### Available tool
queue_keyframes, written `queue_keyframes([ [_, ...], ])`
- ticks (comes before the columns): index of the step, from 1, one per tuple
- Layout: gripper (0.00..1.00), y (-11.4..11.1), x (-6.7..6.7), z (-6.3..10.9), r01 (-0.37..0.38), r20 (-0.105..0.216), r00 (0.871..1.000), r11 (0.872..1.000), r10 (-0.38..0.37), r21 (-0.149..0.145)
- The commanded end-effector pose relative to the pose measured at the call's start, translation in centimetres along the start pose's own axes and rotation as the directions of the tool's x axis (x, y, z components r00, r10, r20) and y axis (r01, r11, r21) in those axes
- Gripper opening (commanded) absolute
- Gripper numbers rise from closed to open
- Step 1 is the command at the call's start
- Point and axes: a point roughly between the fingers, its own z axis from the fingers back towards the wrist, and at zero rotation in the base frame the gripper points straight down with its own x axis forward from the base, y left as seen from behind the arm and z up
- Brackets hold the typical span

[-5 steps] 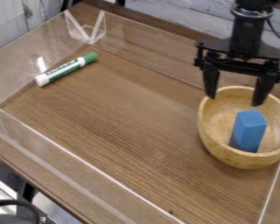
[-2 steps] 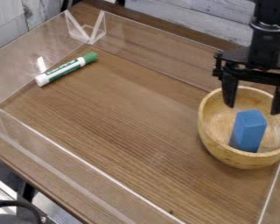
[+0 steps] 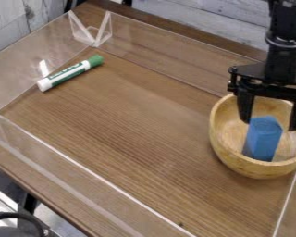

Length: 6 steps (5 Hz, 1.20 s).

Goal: Remove the blue block from inside the brown bowl and put it on the table

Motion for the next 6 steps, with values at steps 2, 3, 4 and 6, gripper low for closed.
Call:
queue_keyframes([
  [2, 1.00, -0.9, 0.2, 0.1, 0.005, 0.037, 0.999, 0.999, -0.004, -0.035],
  [3, 1.00, -0.9, 0.2, -0.4, 0.001, 0.042, 0.999, 0.999, 0.001, -0.043],
  [4, 1.00, -1.0, 0.2, -0.8, -0.003, 0.052, 0.999, 0.999, 0.006, -0.046],
  [6, 1.00, -1.0, 0.3, -0.6, -0.014, 0.071, 0.997, 0.998, 0.018, -0.058],
])
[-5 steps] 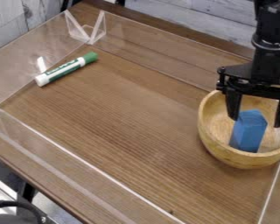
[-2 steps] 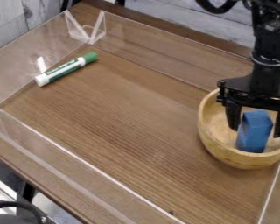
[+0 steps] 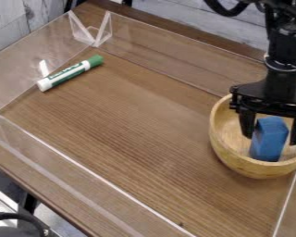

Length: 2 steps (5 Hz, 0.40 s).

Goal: Remove the blue block from inside the brown bowl and put it on the table

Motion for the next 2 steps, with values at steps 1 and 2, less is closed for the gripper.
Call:
queue_keyframes([
  [1, 1.00, -0.72, 0.55, 1.66, 0.003, 0.051, 0.999, 0.999, -0.001, -0.037],
  [2, 1.00, -0.73, 0.62, 1.80, -0.003, 0.059, 0.998, 0.999, 0.005, -0.042],
])
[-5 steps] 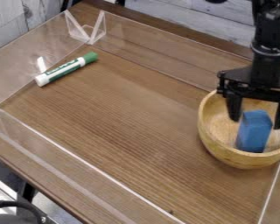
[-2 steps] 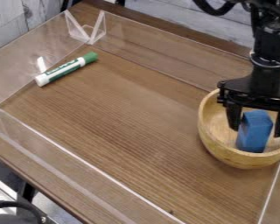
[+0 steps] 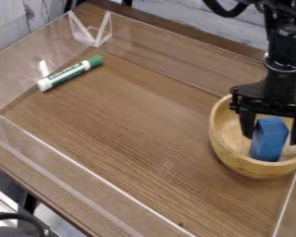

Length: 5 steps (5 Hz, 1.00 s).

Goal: Remove the blue block from inside the brown bowl and put it on the table

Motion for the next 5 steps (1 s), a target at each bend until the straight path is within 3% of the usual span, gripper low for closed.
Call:
queue_keyframes([
  [1, 1.00, -0.75, 0.66, 2.02, 0.004, 0.061, 0.998, 0.999, -0.001, -0.044],
  [2, 0.00, -0.71, 0.62, 1.70, 0.004, 0.059, 0.998, 0.999, -0.001, -0.043],
  [5, 0.00, -0.56, 0.35, 2.42, 0.019, 0.039, 0.999, 0.999, -0.018, -0.034],
])
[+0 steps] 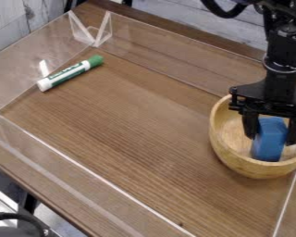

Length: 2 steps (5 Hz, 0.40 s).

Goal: Remove the blue block from inside the brown bowl and put it on the table

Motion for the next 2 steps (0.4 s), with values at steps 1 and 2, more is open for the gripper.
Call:
queue_keyframes([
  [1, 0.00, -0.83, 0.72, 2.81, 0.013, 0.062, 0.998, 0.999, -0.010, -0.047],
  [2, 0.00, -0.78, 0.62, 3.09, 0.018, 0.055, 0.998, 0.999, -0.016, -0.043],
])
